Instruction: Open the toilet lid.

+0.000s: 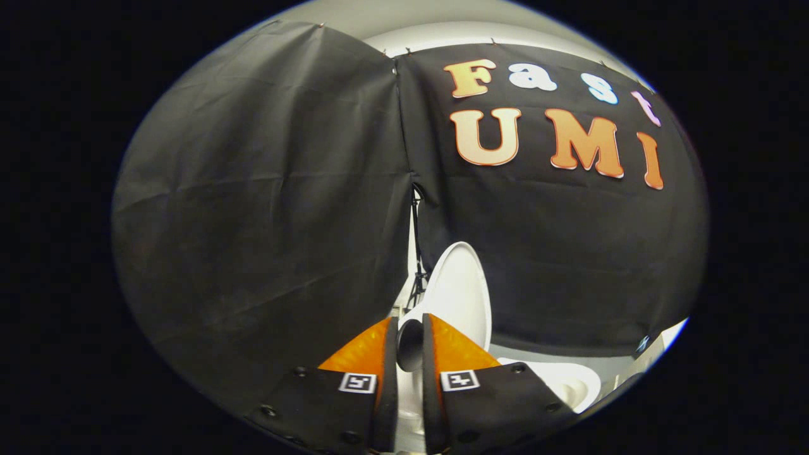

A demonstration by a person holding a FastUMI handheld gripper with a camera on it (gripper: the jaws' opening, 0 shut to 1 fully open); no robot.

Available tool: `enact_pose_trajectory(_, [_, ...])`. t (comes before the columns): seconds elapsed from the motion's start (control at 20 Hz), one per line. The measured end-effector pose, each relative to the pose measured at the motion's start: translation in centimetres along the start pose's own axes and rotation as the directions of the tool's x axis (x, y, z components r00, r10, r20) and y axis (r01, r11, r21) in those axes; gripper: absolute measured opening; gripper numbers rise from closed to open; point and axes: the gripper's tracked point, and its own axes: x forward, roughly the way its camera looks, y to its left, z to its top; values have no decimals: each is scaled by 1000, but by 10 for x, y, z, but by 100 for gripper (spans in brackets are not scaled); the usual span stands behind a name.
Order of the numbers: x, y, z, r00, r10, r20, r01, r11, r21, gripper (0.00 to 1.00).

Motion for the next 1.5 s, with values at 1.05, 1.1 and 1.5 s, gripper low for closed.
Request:
enact_pose_trajectory(1.05, [-81,-154,55,969,-129,213,118,991,62,92])
enact_pose_trajectory(1.1, [-88,-175,59,961,-160,226,151,987,57,92])
enact_pose_trajectory(1.5, [-155,-293,69,920,-307,244,336,938,-87,92])
